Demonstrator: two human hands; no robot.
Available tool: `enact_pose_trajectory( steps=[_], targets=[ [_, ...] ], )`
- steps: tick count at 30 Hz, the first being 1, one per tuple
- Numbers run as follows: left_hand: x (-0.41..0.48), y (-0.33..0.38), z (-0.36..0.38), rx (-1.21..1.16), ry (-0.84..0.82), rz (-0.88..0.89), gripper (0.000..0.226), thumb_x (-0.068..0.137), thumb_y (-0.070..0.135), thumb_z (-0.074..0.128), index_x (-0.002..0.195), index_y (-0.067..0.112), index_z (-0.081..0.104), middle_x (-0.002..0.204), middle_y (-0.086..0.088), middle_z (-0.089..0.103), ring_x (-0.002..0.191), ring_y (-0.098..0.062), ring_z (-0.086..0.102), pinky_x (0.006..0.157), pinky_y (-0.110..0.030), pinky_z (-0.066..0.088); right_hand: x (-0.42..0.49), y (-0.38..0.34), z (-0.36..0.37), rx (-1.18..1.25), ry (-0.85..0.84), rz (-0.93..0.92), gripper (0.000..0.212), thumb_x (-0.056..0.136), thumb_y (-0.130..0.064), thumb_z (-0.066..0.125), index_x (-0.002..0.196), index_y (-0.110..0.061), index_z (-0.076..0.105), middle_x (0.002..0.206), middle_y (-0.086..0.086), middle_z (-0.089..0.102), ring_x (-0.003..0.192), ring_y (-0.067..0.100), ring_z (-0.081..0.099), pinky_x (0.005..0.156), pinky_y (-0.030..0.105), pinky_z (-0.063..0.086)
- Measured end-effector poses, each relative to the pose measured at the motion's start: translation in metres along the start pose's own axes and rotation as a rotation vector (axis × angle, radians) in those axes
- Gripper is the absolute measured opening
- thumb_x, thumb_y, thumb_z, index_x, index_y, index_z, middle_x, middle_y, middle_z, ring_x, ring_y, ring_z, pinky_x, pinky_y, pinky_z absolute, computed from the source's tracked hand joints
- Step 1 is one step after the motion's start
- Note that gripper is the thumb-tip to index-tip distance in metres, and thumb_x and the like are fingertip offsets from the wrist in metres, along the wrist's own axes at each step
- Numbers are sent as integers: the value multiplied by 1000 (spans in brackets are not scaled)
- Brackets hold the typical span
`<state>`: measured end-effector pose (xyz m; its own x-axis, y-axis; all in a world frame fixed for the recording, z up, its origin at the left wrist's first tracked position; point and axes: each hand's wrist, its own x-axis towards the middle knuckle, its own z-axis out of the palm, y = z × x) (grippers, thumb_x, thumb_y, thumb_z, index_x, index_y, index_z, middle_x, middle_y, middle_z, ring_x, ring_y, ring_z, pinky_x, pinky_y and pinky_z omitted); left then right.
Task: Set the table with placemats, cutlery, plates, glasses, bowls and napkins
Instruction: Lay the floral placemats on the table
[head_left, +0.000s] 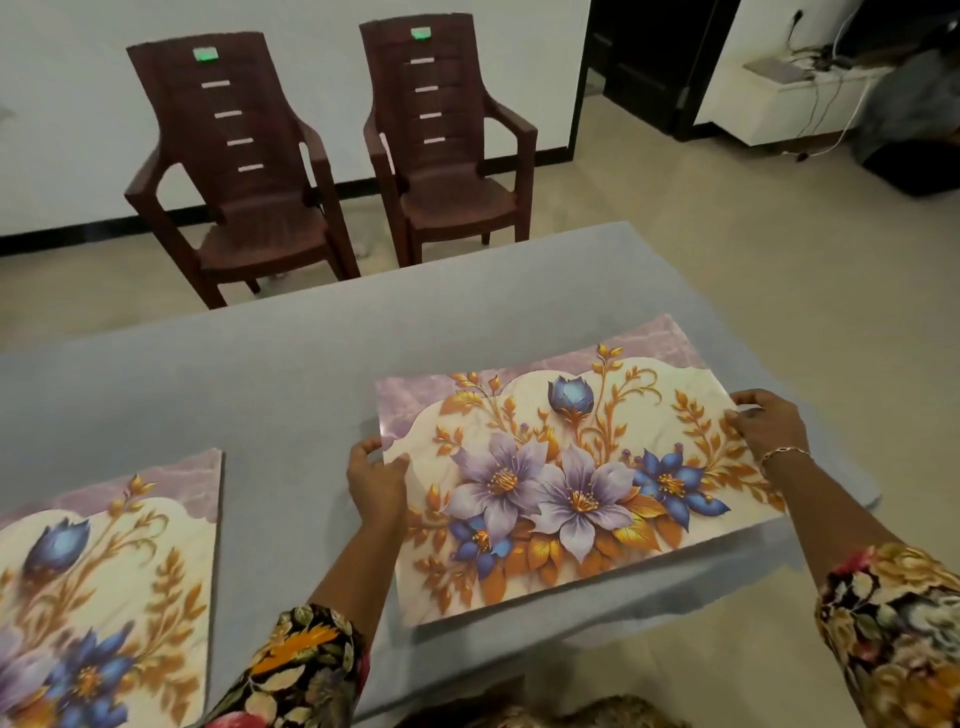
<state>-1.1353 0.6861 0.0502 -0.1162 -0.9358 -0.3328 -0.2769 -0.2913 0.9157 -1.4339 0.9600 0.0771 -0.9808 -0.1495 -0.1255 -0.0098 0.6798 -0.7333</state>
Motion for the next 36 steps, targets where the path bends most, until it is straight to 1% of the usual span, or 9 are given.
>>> enact_pose_trajectory(
  steps=[8,15,20,24,27,30,32,34,36],
  targets=[
    [-19,-1,19,115,30,73,34,84,-1,63,116,0,53,114,-18,61,102,-33,59,87,-41,51,36,23,8,-94,-103,-19,20,80,-2,64,100,-2,65,96,23,67,89,40,62,81,42,48],
    [-38,-7,22,202,128,61,39,83,3,65,119,1,50,112,-22,62,101,-37,60,81,-36,47,43,33,8,-191,-167,-117,18,80,-6,67,97,-2,65,91,24,68,90,40,62,79,39,46],
    [-58,-17,23,760,136,319,42,85,16,65,124,4,54,122,-22,53,116,-37,45,94,-40,36,37,36,5,-405,-144,-214,26,82,-11,67,105,0,65,104,27,60,96,43,58,80,40,46],
    [-77,-40,35,936,-29,496,64,80,48,46,123,2,57,125,-25,55,118,-44,48,98,-51,39,25,47,14,-581,-163,-539,33,84,-5,62,115,4,60,122,29,53,109,45,52,91,49,45],
    [-93,-47,42,1025,-195,413,101,67,77,21,146,15,31,154,-16,23,143,-35,17,115,-47,13,21,57,28,-617,-314,-701,47,88,-16,60,131,-1,49,139,23,43,125,42,45,104,50,39],
    [-94,-60,39,1049,-215,386,127,49,94,-12,150,21,15,158,-10,5,146,-28,2,117,-43,1,20,62,37,-725,-408,-725,66,93,-49,40,143,-8,30,152,15,24,140,35,23,113,45,21],
    [-93,-63,37,1061,-206,378,129,47,92,-19,150,20,10,158,-9,0,146,-27,-2,117,-43,-1,20,62,39,-751,-417,-756,93,81,-72,3,145,-8,24,153,15,18,142,35,17,114,46,16],
    [-96,-61,37,1075,-208,370,130,45,92,-22,150,20,3,158,-8,-5,146,-26,-7,116,-41,-5,23,65,39,-780,-459,-764,118,60,-79,-28,147,-11,15,156,12,8,144,32,8,115,43,7],
    [-99,-60,38,1094,-198,376,130,44,91,-25,150,20,-2,158,-8,-9,146,-26,-9,116,-40,-7,25,66,39,-781,-480,-757,123,55,-79,-33,148,-12,12,156,11,4,144,31,4,114,41,2]
  ],
)
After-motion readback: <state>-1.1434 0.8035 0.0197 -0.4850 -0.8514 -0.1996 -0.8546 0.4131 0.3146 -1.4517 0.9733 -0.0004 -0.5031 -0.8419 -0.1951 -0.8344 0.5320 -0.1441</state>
